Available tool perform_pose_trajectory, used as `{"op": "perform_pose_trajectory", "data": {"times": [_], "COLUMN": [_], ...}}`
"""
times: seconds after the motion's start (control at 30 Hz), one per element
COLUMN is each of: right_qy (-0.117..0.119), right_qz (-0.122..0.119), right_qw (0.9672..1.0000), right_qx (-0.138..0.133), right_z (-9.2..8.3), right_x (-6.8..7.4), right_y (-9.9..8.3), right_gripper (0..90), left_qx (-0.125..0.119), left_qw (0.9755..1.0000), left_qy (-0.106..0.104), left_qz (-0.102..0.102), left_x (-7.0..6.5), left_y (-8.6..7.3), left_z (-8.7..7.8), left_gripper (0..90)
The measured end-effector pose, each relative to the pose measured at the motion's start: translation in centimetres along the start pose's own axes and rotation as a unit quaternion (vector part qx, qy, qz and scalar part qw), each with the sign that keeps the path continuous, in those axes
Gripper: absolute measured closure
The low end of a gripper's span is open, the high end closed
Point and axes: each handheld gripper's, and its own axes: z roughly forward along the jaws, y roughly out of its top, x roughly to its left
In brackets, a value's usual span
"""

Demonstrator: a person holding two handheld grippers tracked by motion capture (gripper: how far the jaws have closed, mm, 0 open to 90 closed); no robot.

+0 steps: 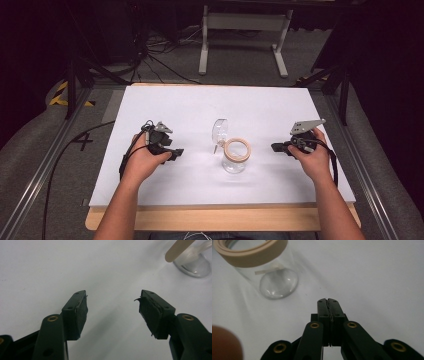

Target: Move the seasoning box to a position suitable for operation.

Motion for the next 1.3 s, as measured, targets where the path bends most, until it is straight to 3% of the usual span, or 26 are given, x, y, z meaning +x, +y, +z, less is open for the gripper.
{"op": "perform_pose_trajectory", "data": {"times": [0.13, 0.4, 0.7, 0.8, 0.97, 1.03, 1.3], "right_qy": [0.008, 0.024, 0.042, 0.039, 0.040, 0.036, 0.037], "right_qz": [-0.005, -0.015, -0.018, -0.028, -0.019, -0.016, -0.018], "right_qw": [0.9999, 0.9996, 0.9987, 0.9986, 0.9988, 0.9990, 0.9990], "right_qx": [-0.004, -0.005, -0.024, -0.024, -0.023, -0.023, -0.019], "right_z": [0.1, 0.7, 1.3, 1.5, 2.3, 2.6, 4.0], "right_x": [0.5, 1.2, 2.1, 2.6, 2.4, 2.3, 2.7], "right_y": [0.4, 1.0, 1.9, 2.5, 2.4, 2.3, 2.5], "right_gripper": [90.0, 90.0, 90.0, 90.0, 90.0, 90.0, 90.0], "left_qx": [0.004, 0.002, 0.010, 0.012, 0.016, 0.015, 0.022], "left_qw": [0.9998, 0.9996, 0.9984, 0.9973, 0.9960, 0.9948, 0.9939], "left_qy": [-0.017, -0.027, -0.039, -0.054, -0.060, -0.073, -0.082], "left_qz": [-0.003, 0.006, 0.038, 0.048, 0.065, 0.069, 0.071], "left_x": [-0.4, -1.3, -2.9, -3.7, -4.9, -5.3, -5.3], "left_y": [0.2, 0.4, 1.0, 1.2, 1.6, 1.7, 1.6], "left_z": [-0.2, -0.6, -0.9, -0.8, -0.9, -0.9, -0.5], "left_gripper": [35.9, 32.1, 30.8, 30.7, 30.3, 30.4, 30.7]}}
